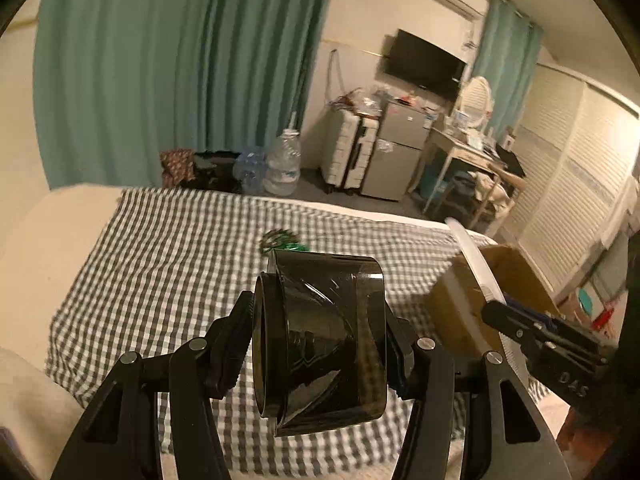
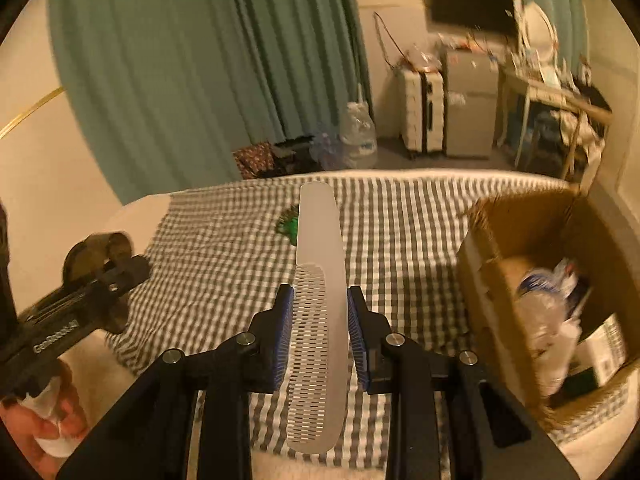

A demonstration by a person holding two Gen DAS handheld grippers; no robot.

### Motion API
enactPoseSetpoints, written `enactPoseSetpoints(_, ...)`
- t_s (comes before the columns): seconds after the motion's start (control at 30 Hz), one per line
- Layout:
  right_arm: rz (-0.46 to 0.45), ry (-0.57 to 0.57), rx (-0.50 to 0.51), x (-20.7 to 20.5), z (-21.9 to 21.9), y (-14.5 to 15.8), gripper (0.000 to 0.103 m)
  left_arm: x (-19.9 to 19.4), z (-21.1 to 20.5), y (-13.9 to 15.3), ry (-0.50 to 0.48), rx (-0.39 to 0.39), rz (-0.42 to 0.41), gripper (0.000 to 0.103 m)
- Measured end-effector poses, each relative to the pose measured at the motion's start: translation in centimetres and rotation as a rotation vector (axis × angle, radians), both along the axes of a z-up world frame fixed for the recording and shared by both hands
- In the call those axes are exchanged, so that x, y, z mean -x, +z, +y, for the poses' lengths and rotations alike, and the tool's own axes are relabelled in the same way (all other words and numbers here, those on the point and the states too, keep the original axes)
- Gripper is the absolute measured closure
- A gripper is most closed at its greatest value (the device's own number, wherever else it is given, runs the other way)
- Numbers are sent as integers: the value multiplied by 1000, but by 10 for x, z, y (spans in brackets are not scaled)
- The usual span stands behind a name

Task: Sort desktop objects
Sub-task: 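Carry the tape roll and comb into the cardboard box and release both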

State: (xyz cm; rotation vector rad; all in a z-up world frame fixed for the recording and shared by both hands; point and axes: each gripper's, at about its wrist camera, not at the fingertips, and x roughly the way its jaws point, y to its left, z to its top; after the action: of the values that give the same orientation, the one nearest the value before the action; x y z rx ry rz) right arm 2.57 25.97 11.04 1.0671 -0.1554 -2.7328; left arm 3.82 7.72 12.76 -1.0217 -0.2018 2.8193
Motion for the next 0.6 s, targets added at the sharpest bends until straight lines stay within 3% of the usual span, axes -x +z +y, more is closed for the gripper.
enactPoseSetpoints(0.13, 63, 23, -45, -31, 0, 39, 77, -18, 26, 25, -36, 15, 46, 45)
enactPoseSetpoints(0.27, 87, 29, 14, -49, 19, 59, 77, -24, 49, 37, -54, 32, 50, 45)
enactPoseSetpoints(0.43, 100, -2, 26, -60, 58, 64, 77, -20, 87, 43, -99, -7, 27, 45)
enactPoseSetpoints(0.6, 100, -97, 47, -59, 119, 57, 77, -8, 156, 38, -195, 24, 18, 45)
